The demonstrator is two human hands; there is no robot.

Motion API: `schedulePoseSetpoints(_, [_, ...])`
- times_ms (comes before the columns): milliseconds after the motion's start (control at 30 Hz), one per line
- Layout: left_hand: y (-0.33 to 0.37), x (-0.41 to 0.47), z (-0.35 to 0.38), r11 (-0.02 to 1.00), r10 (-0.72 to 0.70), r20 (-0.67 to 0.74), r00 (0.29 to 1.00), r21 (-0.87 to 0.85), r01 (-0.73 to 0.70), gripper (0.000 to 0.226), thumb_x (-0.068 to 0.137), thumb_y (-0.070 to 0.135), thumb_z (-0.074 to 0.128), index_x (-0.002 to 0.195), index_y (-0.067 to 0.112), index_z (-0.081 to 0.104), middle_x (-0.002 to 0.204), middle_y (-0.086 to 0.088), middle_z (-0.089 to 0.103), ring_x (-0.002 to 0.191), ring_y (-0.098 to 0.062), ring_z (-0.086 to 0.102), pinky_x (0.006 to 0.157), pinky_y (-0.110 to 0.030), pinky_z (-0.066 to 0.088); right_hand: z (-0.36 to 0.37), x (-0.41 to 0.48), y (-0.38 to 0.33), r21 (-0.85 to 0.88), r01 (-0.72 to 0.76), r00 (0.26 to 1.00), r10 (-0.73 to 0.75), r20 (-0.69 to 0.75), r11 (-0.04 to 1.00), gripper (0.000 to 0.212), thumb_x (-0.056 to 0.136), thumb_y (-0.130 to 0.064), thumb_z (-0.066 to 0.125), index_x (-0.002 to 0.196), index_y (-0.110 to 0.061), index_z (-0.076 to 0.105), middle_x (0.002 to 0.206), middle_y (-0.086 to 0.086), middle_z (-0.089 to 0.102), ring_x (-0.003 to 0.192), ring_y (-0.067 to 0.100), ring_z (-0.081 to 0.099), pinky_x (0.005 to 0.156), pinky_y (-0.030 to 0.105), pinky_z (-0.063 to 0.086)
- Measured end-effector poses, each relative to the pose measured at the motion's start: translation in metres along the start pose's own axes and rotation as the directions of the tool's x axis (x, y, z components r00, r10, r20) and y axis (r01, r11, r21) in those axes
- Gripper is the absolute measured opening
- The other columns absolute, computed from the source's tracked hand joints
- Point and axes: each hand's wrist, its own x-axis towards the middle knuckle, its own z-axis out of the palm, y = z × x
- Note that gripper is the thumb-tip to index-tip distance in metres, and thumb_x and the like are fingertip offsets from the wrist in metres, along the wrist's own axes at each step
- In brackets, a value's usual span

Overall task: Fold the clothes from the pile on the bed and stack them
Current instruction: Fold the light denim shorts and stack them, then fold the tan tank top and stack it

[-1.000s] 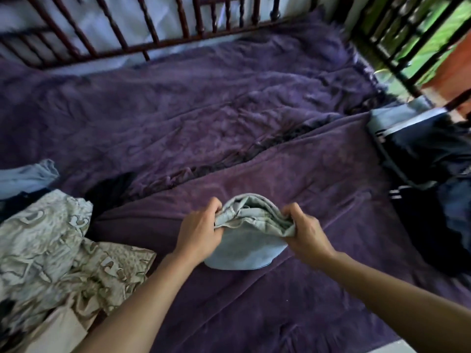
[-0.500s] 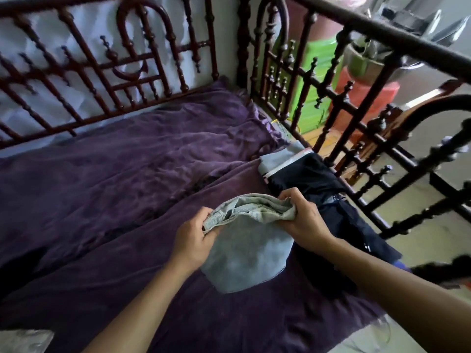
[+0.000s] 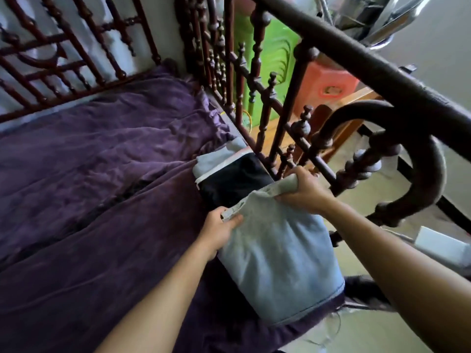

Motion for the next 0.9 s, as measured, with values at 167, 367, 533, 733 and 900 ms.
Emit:
schedulePoseSetpoints(167, [-0.052,0.043,0.047,0.915,-0.157,-0.168,0.973,0.346,0.207,0.022,0.091,0.025,0.059,0.107,0.011,0.057,0.105,-0.009,0.064,0.093,-0.025,0.062,0.075,-0.032,0.049,0.069,0.034,0.056,-0.104,-0.167,0.983,0.173,0.055,0.981,0.080,0.072,-0.042,0.073,0.138,-0.025,0.030,0.109,0.008,0.054,0.090,0.031,0.057,0.065,0.031,0.040])
schedulePoseSetpoints(367, [-0.085,0.068,0.057,0.566,0.105,-0.201,0.974,0.817,0.108,0.029,0.092,0.023,0.052,0.120,0.019,0.045,0.118,-0.007,0.052,0.106,-0.030,0.055,0.077,-0.042,0.045,0.131,0.051,0.092,-0.160,-0.103,0.993,0.110,0.038,0.982,0.075,0.087,-0.036,0.052,0.147,-0.038,0.008,0.133,0.014,0.046,0.099,0.037,0.057,0.066,0.036,0.046])
schedulePoseSetpoints(533, [-0.091,0.057,0.037,0.565,0.140,-0.184,0.973,0.822,0.075,0.031,0.093,0.024,0.051,0.122,0.018,0.044,0.118,-0.006,0.047,0.104,-0.027,0.054,0.074,-0.039,0.046,0.128,0.058,0.077,-0.321,-0.111,0.979,0.158,0.125,0.941,0.080,0.088,-0.021,0.053,0.151,-0.027,0.004,0.142,0.016,0.033,0.118,0.037,0.048,0.087,0.045,0.049])
schedulePoseSetpoints(733, [-0.089,-0.009,-0.041,0.581,0.092,-0.255,0.963,0.799,0.156,0.021,0.093,0.029,0.054,0.112,0.021,0.054,0.111,-0.001,0.053,0.100,-0.023,0.057,0.074,-0.036,0.047,0.128,0.028,-0.016,-0.425,0.265,0.962,-0.264,0.061,0.865,0.051,0.088,-0.025,0.051,0.138,-0.020,0.041,0.135,0.009,0.047,0.124,0.031,0.041,0.095,0.043,0.038])
schedulePoseSetpoints(900, [-0.106,-0.105,-0.135,0.642,0.028,-0.448,0.893,0.693,0.328,0.020,0.092,0.031,0.055,0.109,0.022,0.059,0.107,0.000,0.065,0.101,-0.023,0.060,0.075,-0.032,0.046,0.173,-0.033,-0.117,-0.311,0.506,0.851,-0.405,0.335,0.805,0.034,0.089,-0.036,0.053,0.120,-0.023,0.056,0.118,0.005,0.060,0.109,0.030,0.058,0.083,0.037,0.046])
